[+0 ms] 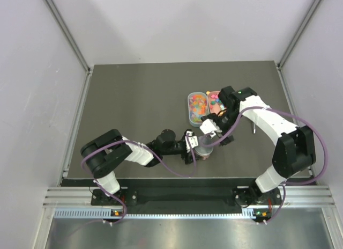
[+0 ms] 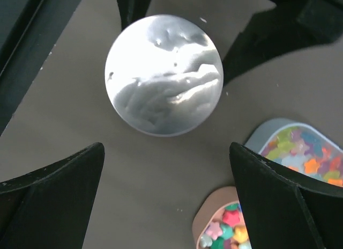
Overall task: Pack the candies
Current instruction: Screw the bottle lid onto the packing bottle.
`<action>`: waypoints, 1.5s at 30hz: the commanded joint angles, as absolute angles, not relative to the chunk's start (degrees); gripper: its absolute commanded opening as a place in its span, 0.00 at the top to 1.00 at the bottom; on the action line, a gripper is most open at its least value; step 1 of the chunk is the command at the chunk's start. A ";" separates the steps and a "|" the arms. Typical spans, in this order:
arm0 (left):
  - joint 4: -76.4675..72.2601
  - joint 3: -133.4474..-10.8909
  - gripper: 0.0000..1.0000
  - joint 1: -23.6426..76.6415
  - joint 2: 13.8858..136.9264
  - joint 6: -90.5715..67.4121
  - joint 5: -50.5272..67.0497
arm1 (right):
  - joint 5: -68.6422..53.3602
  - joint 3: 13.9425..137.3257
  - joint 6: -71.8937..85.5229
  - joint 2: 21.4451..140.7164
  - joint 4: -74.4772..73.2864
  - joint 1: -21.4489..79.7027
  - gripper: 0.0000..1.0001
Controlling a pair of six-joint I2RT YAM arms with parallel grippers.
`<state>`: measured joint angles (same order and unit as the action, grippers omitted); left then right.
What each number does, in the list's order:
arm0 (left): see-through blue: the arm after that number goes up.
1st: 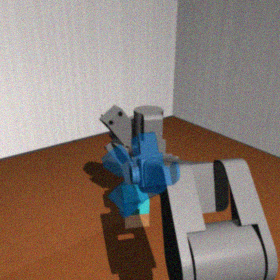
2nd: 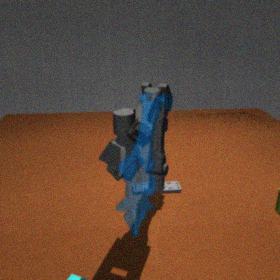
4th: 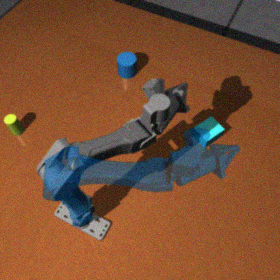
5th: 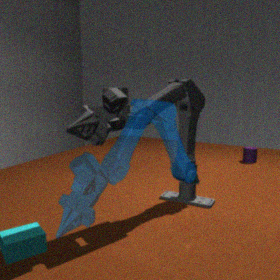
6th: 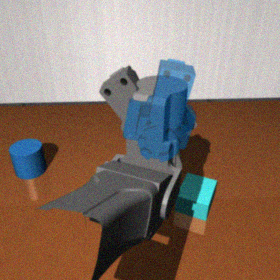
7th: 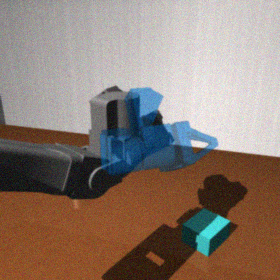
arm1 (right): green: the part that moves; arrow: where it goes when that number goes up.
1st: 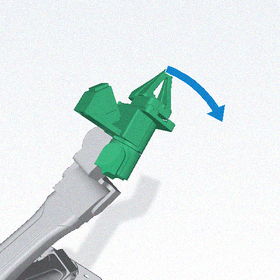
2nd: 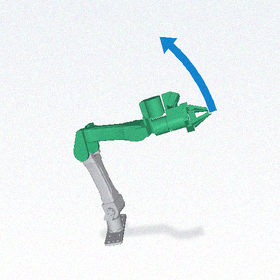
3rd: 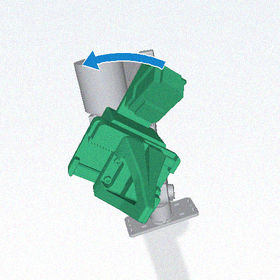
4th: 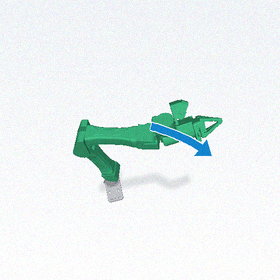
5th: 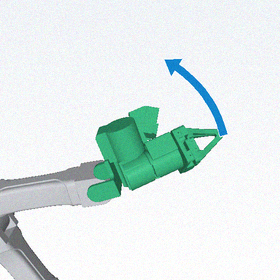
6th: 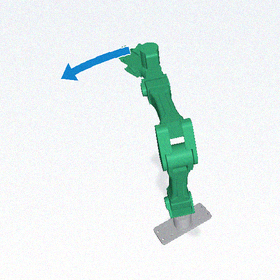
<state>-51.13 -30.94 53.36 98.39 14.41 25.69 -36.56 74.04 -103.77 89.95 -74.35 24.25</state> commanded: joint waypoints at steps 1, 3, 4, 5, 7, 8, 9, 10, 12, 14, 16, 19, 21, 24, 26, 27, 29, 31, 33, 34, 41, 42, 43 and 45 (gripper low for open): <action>-46.06 -31.02 1.00 53.35 100.72 14.85 25.49 | -39.37 75.76 -106.71 90.44 -77.35 26.89 0.00; -46.05 -31.11 1.00 53.35 100.63 14.85 25.40 | -39.11 74.45 -104.42 89.65 -75.59 28.82 0.00; -46.05 -31.20 1.00 53.35 100.72 14.85 25.23 | -38.85 73.23 -103.81 88.95 -74.80 29.35 0.00; -46.14 -31.20 1.00 53.35 100.81 14.94 25.14 | -38.85 72.69 -102.93 88.60 -73.84 29.70 0.01; -46.23 -31.38 1.00 53.35 100.98 15.03 24.96 | -38.59 71.81 -102.13 88.33 -72.07 30.32 0.00; -46.23 -31.38 1.00 53.35 100.99 15.03 25.05 | -38.32 71.72 -101.61 88.50 -71.11 30.67 0.00; -46.32 -31.38 1.00 53.35 101.07 14.94 25.05 | -38.32 71.81 -100.73 88.68 -70.93 30.76 0.00; -46.41 -31.46 1.00 53.35 101.16 14.94 25.22 | -38.41 71.98 -100.46 89.12 -71.01 30.76 0.00; -46.41 -31.46 1.00 53.35 101.25 14.85 25.40 | -38.32 71.90 -99.50 89.47 -70.75 31.11 0.00; -46.49 -31.46 1.00 53.35 101.25 14.68 25.49 | -38.41 71.54 -98.79 89.74 -69.53 31.29 0.00; -46.49 -31.29 1.00 53.35 101.25 14.68 25.49 | -38.32 71.02 -97.82 89.74 -68.73 31.38 0.00; -46.41 -31.20 1.00 53.35 101.07 14.76 25.58 | -37.88 70.67 -96.60 90.17 -67.50 31.55 0.00; -46.32 -30.94 1.00 53.35 100.90 14.68 25.49 | -37.53 70.14 -95.80 90.18 -66.80 31.82 0.00; -46.32 -30.85 1.00 53.35 100.81 14.77 25.49 | -37.09 69.52 -94.83 90.18 -65.66 32.43 0.00; -46.32 -30.76 1.00 53.35 100.64 14.77 25.49 | -37.26 69.17 -94.05 90.18 -65.31 32.52 0.00; -46.23 -30.76 1.00 53.35 100.72 14.85 25.40 | -37.44 69.26 -93.78 90.09 -65.30 32.52 0.01; -46.14 -30.76 1.00 53.35 100.63 14.85 25.49 | -37.35 69.17 -92.73 90.09 -64.52 32.61 0.06; -46.14 -30.67 1.00 53.35 100.55 14.85 25.58 | -36.83 68.91 -91.94 90.26 -63.99 32.70 0.10; -46.06 -30.67 1.00 53.35 100.63 14.85 25.49 | -36.30 68.73 -90.62 90.35 -63.02 32.70 0.19; -46.05 -30.67 1.00 53.35 100.63 14.85 25.49 | -36.21 68.56 -90.27 90.35 -62.76 32.70 0.21; -45.97 -30.94 1.00 53.44 100.90 15.03 25.05 | -35.69 66.19 -84.66 88.24 -58.90 32.87 0.37; -46.05 -31.02 1.00 53.35 101.07 14.94 24.96 | -35.34 65.66 -83.25 87.72 -58.02 32.96 0.38; -46.05 -31.29 1.00 53.35 101.16 14.85 24.87 | -35.16 65.39 -82.19 87.63 -57.14 32.96 0.40; -46.14 -31.46 1.00 53.35 101.34 14.77 25.05 | -34.20 64.43 -76.49 87.28 -55.12 33.48 0.42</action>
<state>-51.13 -31.55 52.82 99.18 11.64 26.09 -35.48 66.22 -87.00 87.92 -61.23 31.92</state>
